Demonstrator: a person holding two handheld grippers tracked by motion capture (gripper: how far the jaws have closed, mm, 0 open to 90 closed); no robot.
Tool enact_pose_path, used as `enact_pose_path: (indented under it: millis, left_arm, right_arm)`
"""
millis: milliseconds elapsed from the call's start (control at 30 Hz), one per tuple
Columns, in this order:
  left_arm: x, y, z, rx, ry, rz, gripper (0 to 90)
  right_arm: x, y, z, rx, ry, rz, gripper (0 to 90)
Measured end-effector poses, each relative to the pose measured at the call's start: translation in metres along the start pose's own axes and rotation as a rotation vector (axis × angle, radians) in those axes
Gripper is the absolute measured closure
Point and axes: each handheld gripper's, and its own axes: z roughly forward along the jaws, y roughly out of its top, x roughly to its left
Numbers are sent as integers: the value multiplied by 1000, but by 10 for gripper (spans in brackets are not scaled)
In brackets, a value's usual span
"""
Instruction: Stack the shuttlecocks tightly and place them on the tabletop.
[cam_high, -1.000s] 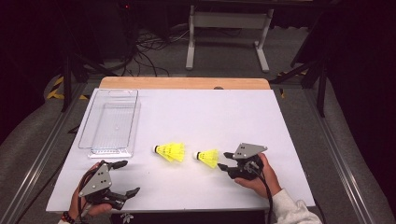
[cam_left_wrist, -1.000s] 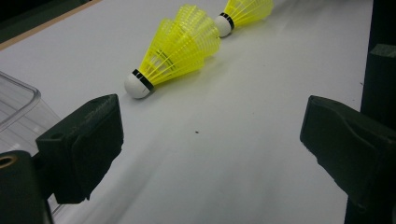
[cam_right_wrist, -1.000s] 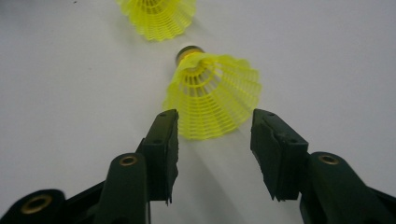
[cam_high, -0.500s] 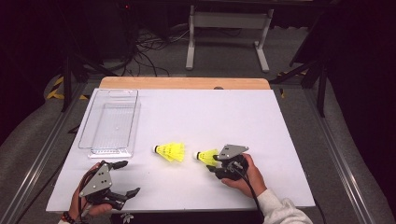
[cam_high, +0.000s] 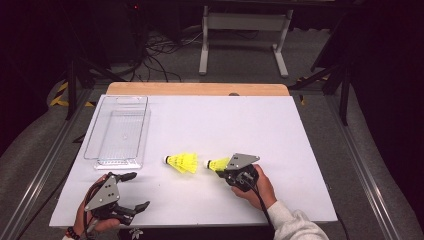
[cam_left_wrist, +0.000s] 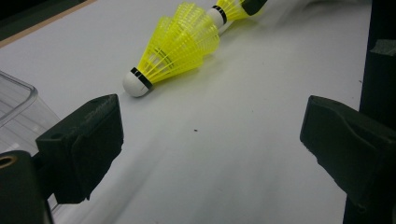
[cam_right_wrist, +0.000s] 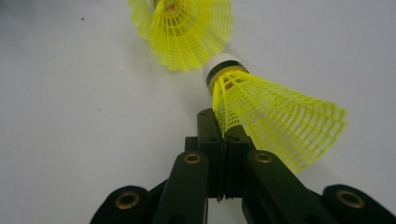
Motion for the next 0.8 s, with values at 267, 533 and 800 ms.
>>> enact_pose_path:
  millis: [267, 533, 800]
  left_arm:
    - [0, 0, 1, -1, -4, -7, 69]
    - [0, -1, -1, -2, -3, -8, 69]
    - [0, -1, -1, -1, -6, -9, 69]
  right_arm:
    - [9, 14, 11, -25, 25, -16, 895]
    - [14, 21, 32, -28, 56, -9, 892]
    - [18, 24, 48, -20, 71, -16, 874]
